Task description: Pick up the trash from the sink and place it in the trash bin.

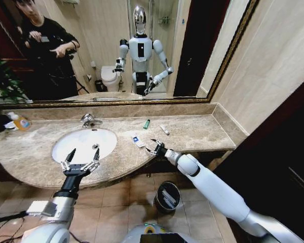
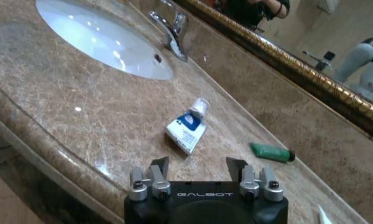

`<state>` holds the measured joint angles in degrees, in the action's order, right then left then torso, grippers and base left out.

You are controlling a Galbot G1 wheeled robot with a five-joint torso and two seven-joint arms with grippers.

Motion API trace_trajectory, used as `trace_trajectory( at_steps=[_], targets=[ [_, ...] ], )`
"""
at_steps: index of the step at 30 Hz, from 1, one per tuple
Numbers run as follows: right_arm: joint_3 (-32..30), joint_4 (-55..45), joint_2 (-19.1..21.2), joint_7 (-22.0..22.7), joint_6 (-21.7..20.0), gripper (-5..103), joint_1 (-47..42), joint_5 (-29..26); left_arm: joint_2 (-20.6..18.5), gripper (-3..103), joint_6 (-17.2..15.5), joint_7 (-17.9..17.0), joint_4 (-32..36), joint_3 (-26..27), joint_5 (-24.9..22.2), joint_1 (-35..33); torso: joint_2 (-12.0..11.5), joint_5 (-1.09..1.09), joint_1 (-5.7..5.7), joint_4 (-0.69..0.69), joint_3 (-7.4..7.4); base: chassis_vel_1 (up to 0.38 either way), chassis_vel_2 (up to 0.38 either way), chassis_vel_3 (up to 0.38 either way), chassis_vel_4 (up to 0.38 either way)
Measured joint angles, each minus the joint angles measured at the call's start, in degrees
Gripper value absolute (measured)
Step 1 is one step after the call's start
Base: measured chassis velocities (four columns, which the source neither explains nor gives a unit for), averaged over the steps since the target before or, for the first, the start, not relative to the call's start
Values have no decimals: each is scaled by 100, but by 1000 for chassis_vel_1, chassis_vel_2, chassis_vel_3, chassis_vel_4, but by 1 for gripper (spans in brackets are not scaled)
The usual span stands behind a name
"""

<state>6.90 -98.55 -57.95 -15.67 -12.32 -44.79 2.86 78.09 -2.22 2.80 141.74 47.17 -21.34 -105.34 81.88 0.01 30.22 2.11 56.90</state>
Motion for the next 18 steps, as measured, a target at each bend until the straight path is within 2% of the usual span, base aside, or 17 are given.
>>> trace_trajectory(
  at_steps=[3, 8, 11, 18],
  targets=[
    [-9, 69, -34, 37, 6, 58, -32, 33, 0, 100, 0, 0, 0, 0, 0, 0, 0, 0, 0, 0, 0, 0, 0, 0, 0],
    [2, 82, -36, 66, 7, 57, -39, 57, 0, 100, 0, 0, 0, 0, 0, 0, 0, 0, 0, 0, 0, 0, 0, 0, 0],
    [10, 73, -36, 89, 5, 48, -39, 59, 0, 100, 0, 0, 0, 0, 0, 0, 0, -1, 0, 0, 0, 0, 0, 0, 0],
    [57, 25, -51, 163, -17, 43, -36, 52, 0, 100, 0, 0, 0, 0, 0, 0, 0, -1, 0, 0, 0, 0, 0, 0, 0]
  ],
)
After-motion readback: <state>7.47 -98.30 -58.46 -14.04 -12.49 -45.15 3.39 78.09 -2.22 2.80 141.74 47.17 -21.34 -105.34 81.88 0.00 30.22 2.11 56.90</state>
